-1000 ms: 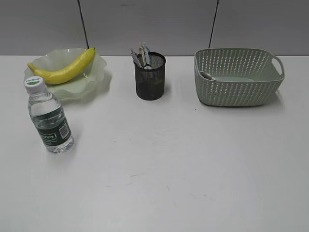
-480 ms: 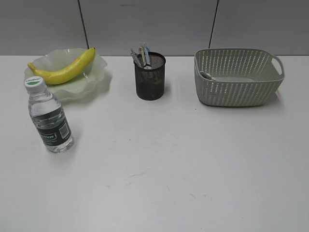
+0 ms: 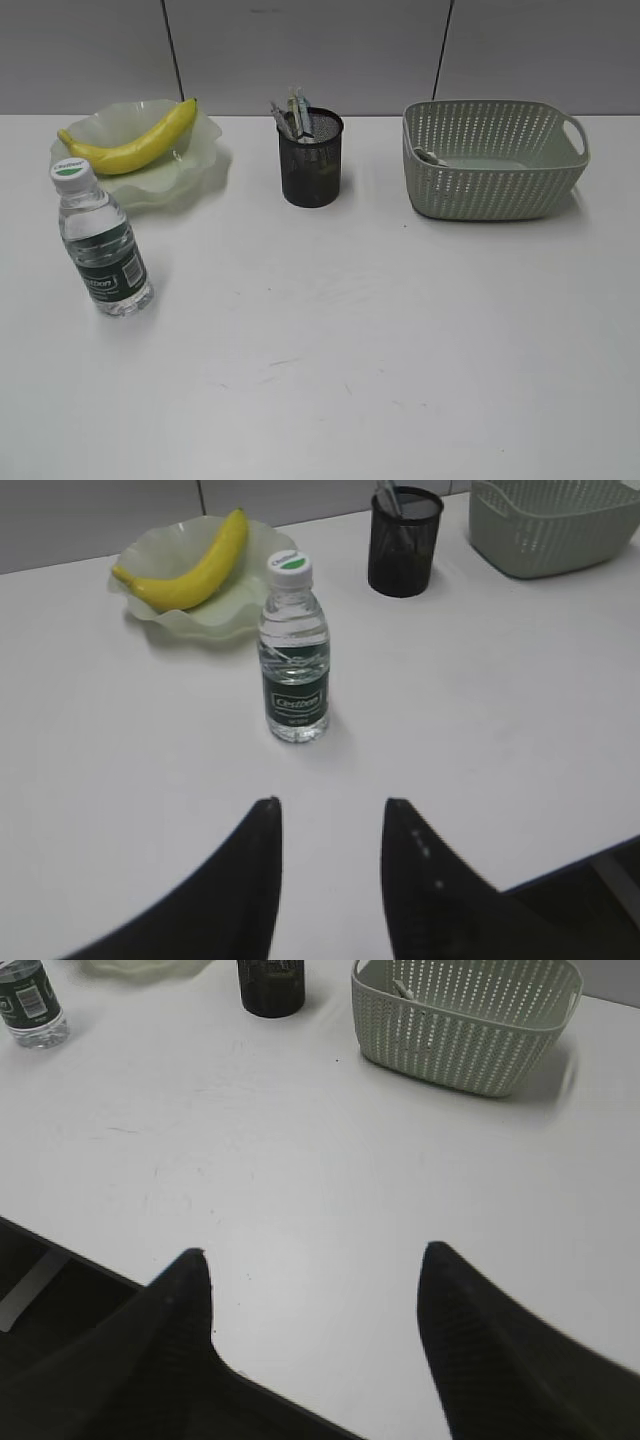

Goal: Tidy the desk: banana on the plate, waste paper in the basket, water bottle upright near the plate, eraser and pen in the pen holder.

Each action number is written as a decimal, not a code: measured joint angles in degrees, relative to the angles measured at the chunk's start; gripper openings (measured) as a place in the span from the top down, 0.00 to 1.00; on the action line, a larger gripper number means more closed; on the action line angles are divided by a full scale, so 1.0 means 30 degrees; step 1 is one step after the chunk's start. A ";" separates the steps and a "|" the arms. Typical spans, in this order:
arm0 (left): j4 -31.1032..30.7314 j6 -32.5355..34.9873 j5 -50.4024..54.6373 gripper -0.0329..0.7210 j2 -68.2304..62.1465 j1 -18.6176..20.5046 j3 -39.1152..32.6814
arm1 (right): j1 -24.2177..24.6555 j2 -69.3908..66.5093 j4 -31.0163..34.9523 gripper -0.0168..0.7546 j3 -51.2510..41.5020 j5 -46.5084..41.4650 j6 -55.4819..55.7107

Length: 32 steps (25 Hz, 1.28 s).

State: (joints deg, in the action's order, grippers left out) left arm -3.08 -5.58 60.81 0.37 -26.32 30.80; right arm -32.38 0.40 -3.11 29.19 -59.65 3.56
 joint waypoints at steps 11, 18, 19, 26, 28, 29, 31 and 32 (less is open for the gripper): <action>0.0000 0.0000 0.0000 0.61 0.0000 0.5062 0.0000 | 0.0952 0.0000 0.0055 0.32 0.0000 0.0000 0.0000; 0.0000 0.0000 -0.0016 0.61 0.0000 0.7338 0.0000 | 0.6439 0.0038 0.0055 0.32 0.0000 0.0005 0.0000; 0.0000 0.0000 -0.0016 0.61 0.0000 0.7444 0.0000 | 0.6916 0.0038 0.0055 0.32 0.0000 0.0005 0.0000; 0.0000 0.0000 -0.0016 0.61 0.0000 0.7501 0.0000 | 0.7942 0.0038 0.0075 0.32 0.0000 0.0005 0.0000; 0.0000 0.0000 -0.0016 0.61 0.0000 0.7501 0.0000 | 0.8376 0.0038 0.0075 0.32 0.0000 0.0005 0.0000; 0.0000 0.0000 -0.0016 0.61 0.0000 0.7501 0.0000 | 0.8619 0.0038 0.0075 0.32 0.0000 0.0005 0.0000; 0.0000 0.0000 -0.0016 0.61 0.0000 0.7501 0.0000 | 0.9274 0.0038 0.0075 0.32 0.0000 0.0005 0.0000; 0.0000 0.0000 -0.0016 0.61 0.0000 0.7501 0.0000 | 0.9589 0.0038 0.0075 0.32 0.0000 0.0005 0.0000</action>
State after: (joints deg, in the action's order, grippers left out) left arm -3.08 -5.58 60.77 0.37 -3.82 30.80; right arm -3.61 0.52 -2.88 29.19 -59.63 3.56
